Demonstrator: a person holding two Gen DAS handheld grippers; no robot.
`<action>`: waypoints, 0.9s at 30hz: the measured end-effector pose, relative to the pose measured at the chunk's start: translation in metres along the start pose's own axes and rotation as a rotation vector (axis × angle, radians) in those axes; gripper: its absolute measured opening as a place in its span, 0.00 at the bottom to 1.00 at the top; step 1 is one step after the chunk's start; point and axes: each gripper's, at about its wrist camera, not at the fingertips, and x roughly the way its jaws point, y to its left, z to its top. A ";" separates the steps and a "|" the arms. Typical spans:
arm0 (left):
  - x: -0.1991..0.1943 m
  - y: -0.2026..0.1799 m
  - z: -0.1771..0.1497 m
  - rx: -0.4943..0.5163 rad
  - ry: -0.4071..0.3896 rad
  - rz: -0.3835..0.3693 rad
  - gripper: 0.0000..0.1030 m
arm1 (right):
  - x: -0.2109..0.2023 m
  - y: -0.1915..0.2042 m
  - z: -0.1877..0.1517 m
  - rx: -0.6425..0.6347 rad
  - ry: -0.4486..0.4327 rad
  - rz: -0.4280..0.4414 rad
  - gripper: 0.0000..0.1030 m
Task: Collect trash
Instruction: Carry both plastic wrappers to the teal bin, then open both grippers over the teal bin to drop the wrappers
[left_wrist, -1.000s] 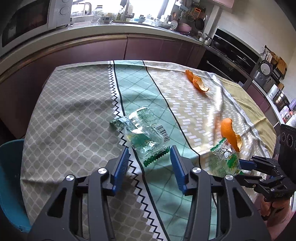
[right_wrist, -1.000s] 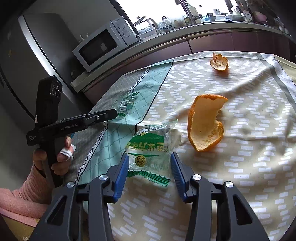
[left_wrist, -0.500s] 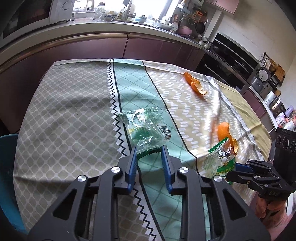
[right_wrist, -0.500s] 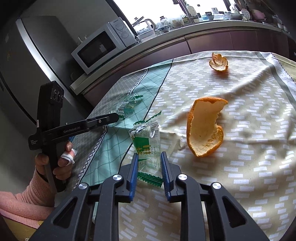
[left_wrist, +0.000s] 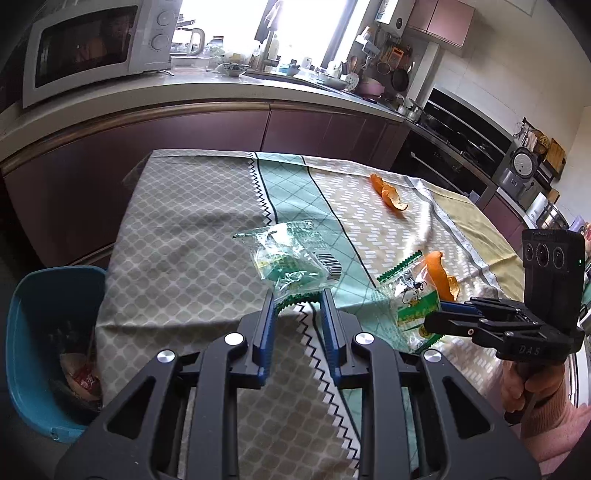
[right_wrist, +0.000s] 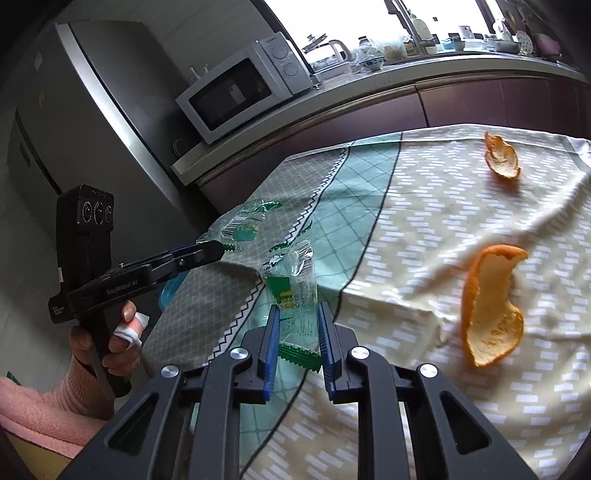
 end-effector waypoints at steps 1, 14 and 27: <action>-0.007 0.005 -0.003 -0.004 -0.005 0.008 0.23 | 0.004 0.005 0.003 -0.009 0.005 0.014 0.18; -0.089 0.094 -0.037 -0.132 -0.079 0.162 0.23 | 0.085 0.084 0.046 -0.161 0.111 0.190 0.09; -0.106 0.178 -0.059 -0.238 -0.057 0.286 0.24 | 0.184 0.157 0.079 -0.239 0.230 0.259 0.09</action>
